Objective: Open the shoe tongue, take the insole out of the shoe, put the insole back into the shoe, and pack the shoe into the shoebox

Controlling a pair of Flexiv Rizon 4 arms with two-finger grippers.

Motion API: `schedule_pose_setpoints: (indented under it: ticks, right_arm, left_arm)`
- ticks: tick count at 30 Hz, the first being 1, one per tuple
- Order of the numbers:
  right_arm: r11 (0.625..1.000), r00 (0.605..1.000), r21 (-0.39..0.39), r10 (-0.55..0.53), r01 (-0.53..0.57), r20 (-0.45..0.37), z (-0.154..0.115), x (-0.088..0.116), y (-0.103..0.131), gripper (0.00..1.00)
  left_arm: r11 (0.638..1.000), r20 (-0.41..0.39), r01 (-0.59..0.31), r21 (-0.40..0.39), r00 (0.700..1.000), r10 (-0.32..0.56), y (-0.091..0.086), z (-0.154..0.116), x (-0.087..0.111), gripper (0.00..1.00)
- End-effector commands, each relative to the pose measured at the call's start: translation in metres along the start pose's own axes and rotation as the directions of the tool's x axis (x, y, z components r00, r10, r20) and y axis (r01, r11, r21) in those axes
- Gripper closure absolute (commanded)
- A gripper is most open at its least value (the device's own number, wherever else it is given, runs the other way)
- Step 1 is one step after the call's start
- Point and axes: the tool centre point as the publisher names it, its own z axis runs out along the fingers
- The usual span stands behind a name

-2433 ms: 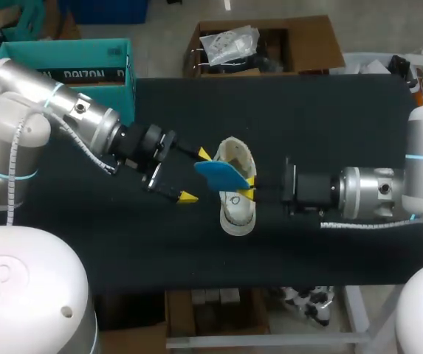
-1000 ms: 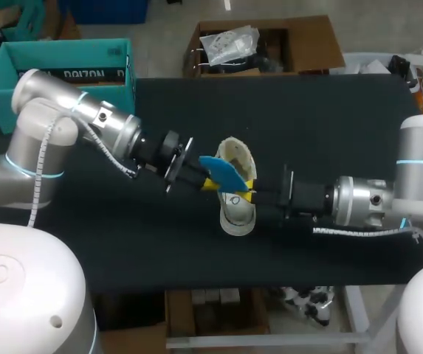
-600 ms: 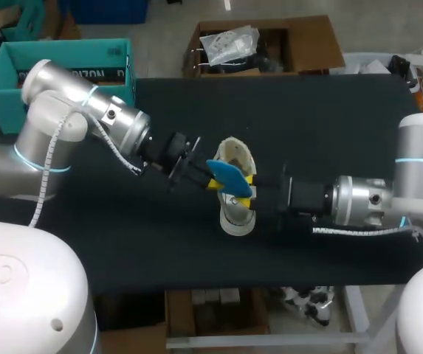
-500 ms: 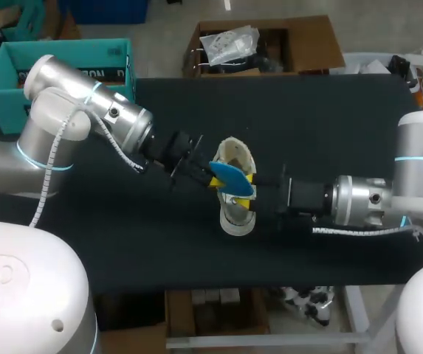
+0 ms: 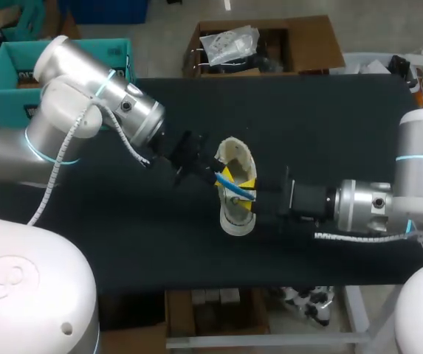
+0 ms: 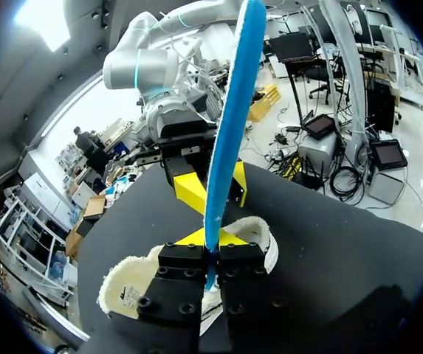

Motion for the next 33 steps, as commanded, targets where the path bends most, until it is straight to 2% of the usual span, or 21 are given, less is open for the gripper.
schedule_pose_setpoints:
  ticks: [1, 5, 8, 20, 27, 33]
  right_arm:
    - [1.0, 1.0, 0.001, -0.017, 0.017, -0.008, 0.001, 0.0, 0.004, 0.7]
    - [1.0, 1.0, -0.008, -0.025, 0.025, -0.006, 0.009, 0.005, 0.007, 0.78]
    - [1.0, 1.0, -0.018, -0.025, 0.025, -0.012, 0.012, 0.008, 0.011, 1.0]
    - [0.992, 0.998, -0.12, 0.019, -0.026, -0.062, 0.023, 0.017, 0.03, 1.0]
    - [0.991, 0.996, -0.12, 0.041, -0.05, -0.078, 0.018, 0.022, 0.045, 1.0]
    - [0.991, 0.994, -0.108, 0.063, -0.072, -0.089, 0.015, 0.025, 0.055, 1.0]
  left_arm:
    - [1.0, -0.015, 0.002, 0.002, 1.0, -0.002, 0.008, 0.001, -0.002, 1.0]
    - [1.0, -0.023, 0.006, -0.004, 1.0, -0.006, 0.014, -0.002, -0.004, 1.0]
    - [1.0, -0.028, 0.009, -0.008, 1.0, -0.01, 0.018, -0.002, -0.005, 1.0]
    - [1.0, -0.073, 0.026, -0.014, 0.997, -0.027, 0.039, 0.007, -0.018, 1.0]
    - [0.999, -0.09, 0.054, -0.006, 0.994, -0.055, 0.054, 0.017, -0.022, 1.0]
    - [0.998, -0.096, 0.064, 0.002, 0.993, -0.064, 0.057, 0.017, -0.021, 1.0]
